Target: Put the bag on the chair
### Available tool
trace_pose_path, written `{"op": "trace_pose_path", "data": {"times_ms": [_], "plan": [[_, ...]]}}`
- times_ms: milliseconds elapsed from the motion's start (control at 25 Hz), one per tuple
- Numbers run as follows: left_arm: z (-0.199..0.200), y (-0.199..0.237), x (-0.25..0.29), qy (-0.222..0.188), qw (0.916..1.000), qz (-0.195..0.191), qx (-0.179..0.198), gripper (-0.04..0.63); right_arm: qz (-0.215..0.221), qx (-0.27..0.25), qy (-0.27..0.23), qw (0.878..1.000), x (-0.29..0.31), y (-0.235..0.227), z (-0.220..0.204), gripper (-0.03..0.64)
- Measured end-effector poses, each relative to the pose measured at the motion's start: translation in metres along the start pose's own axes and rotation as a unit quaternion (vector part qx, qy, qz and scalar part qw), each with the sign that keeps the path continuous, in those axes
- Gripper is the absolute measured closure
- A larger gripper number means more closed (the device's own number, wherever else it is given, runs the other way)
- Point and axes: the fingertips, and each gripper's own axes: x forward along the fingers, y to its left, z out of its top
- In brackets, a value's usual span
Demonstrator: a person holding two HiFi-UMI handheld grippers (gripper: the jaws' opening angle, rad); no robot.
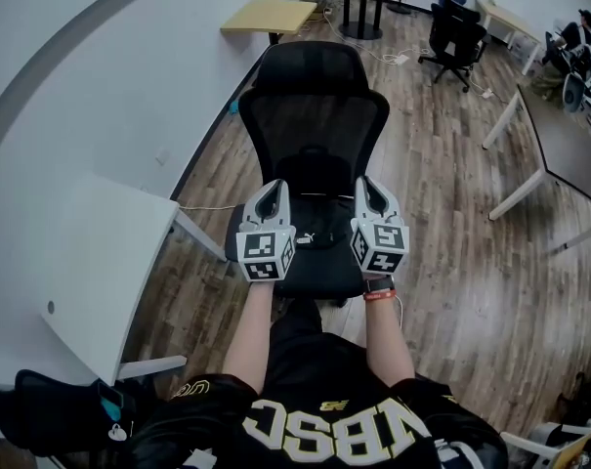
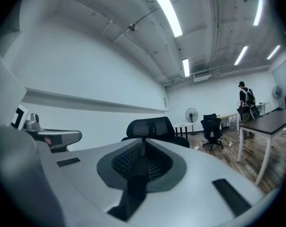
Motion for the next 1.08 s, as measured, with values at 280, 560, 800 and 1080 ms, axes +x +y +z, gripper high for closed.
{"op": "trace_pose_path", "data": {"times_ms": [280, 560, 800, 1080], "plan": [[0.003, -0.003, -0.007, -0.005, 0.9999, -0.001, 0.016, 0.58, -0.014, -0.013, -0.002, 1.0, -0.006, -0.006, 0.007, 0.607], [0.006, 0.0, -0.016, -0.009, 1.0, 0.0, 0.003, 0.58, -0.018, -0.014, 0.002, 1.0, -0.014, -0.006, 0.006, 0.606], [-0.003, 0.0, -0.022, -0.006, 0.9999, 0.005, -0.009, 0.58, -0.011, -0.015, 0.008, 1.0, -0.016, -0.006, 0.0, 0.606], [-0.022, 0.0, -0.018, 0.017, 0.9997, -0.002, -0.016, 0.58, -0.009, -0.008, 0.02, 1.0, -0.01, -0.005, -0.011, 0.606]]}}
